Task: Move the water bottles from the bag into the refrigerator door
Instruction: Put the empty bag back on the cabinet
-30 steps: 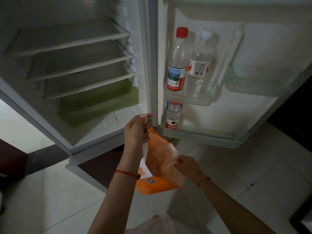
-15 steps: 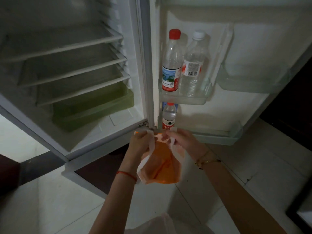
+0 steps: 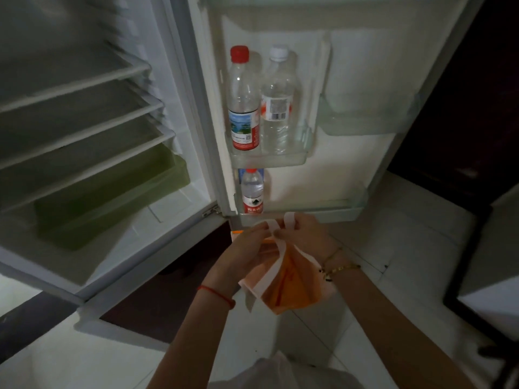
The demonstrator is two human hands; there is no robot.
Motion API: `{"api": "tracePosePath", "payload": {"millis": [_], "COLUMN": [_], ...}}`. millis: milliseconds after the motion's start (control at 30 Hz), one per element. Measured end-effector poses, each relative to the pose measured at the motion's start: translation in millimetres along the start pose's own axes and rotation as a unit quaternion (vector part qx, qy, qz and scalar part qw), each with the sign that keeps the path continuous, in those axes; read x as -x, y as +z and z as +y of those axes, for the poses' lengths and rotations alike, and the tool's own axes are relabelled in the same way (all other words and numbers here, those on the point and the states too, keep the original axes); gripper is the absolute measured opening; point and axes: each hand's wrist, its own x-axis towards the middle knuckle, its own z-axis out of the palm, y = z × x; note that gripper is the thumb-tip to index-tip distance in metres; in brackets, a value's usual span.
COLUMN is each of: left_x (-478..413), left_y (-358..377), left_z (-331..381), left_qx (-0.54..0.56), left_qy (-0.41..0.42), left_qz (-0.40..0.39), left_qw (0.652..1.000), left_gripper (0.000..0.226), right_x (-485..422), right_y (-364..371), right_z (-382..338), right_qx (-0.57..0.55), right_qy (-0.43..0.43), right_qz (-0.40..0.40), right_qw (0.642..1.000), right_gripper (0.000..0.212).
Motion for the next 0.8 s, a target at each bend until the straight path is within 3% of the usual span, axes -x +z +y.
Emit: {"api": "tracePosePath", "payload": {"millis": [267,633,800], "left_x": [-19.7,-47.8,-73.9], "left_y": [38.8,103.7,144.6], "left_z": [-3.6,-8.6,-10.3], "left_qx": [-0.06,-0.142,-0.179], "left_qy": [-0.008,0.014,0.042], "left_qz": [-0.029,-0.11,-0.141], "left_qw": [0.998,0.984,0.973], "left_gripper": [0.021,0.02,0.025], "right_x": [20.1,44.0,40.8], "right_y": [-27.7,-88.5,-129.9], "right_z": [16.2,45.7,69.4], "right_qx": [-0.106,-0.279,-0.303], "right_qy": [0.065,0.105,0.15], "right_qz": [0.062,0.141,0.2], "right_qw": [0.99,0.944,0.92], "right_gripper": [0.032,0.017,0.033]}}
